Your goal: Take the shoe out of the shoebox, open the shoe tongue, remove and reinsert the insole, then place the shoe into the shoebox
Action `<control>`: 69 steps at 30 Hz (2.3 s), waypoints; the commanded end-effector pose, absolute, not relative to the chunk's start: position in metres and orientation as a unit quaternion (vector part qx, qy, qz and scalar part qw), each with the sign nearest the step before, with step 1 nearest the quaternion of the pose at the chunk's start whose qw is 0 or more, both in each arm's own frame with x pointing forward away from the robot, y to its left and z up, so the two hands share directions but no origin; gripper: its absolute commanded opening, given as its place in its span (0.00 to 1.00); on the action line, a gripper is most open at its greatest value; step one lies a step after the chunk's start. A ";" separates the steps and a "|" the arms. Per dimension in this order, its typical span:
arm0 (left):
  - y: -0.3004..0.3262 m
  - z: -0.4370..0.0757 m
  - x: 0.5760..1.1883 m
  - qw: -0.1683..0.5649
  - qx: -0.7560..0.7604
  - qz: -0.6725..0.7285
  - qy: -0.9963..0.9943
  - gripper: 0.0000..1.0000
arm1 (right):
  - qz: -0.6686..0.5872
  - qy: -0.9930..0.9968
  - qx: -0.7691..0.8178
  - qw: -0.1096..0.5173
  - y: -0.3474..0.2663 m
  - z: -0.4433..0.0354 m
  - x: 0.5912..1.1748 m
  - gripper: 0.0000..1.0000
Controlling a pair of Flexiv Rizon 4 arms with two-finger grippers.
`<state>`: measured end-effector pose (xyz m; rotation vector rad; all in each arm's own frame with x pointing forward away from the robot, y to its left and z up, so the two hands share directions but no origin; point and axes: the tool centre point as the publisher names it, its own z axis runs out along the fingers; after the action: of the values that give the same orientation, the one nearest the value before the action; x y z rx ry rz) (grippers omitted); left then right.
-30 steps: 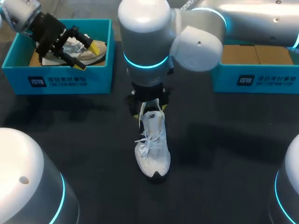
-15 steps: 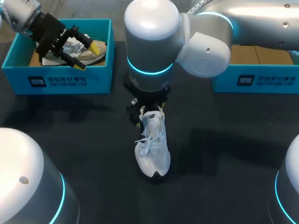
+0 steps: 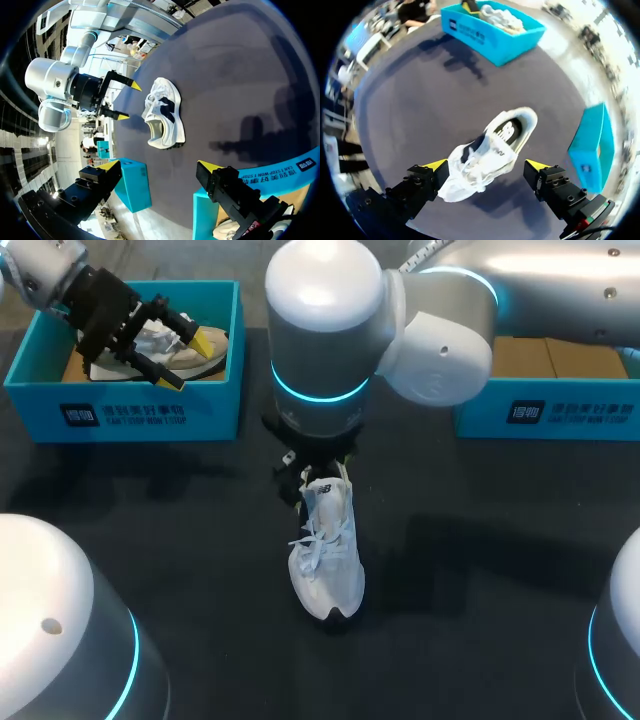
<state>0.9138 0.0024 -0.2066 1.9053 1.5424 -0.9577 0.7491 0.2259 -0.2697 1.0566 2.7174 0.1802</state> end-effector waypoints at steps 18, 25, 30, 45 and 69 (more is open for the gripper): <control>0.003 -0.206 0.914 0.251 0.702 -0.351 0.567 1.00 | 0.057 0.989 -0.032 0.132 0.215 -0.267 0.847 1.00; 0.003 -0.206 0.914 0.251 0.702 -0.351 0.567 1.00 | 0.045 0.990 -0.038 0.127 0.207 -0.293 0.863 1.00; 0.003 -0.206 0.914 0.251 0.702 -0.351 0.567 1.00 | 0.048 0.991 -0.025 0.122 0.204 -0.310 0.872 1.00; 0.003 -0.206 0.914 0.251 0.702 -0.351 0.567 1.00 | 0.037 0.993 -0.001 0.112 0.208 -0.341 0.884 1.00; 0.003 -0.206 0.914 0.251 0.702 -0.351 0.567 1.00 | 0.003 0.997 0.002 0.083 0.210 -0.382 0.893 0.48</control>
<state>0.9138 0.0024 -0.2066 1.9052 1.5425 -0.9577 0.8933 0.2088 -0.3802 0.0034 2.9733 0.0118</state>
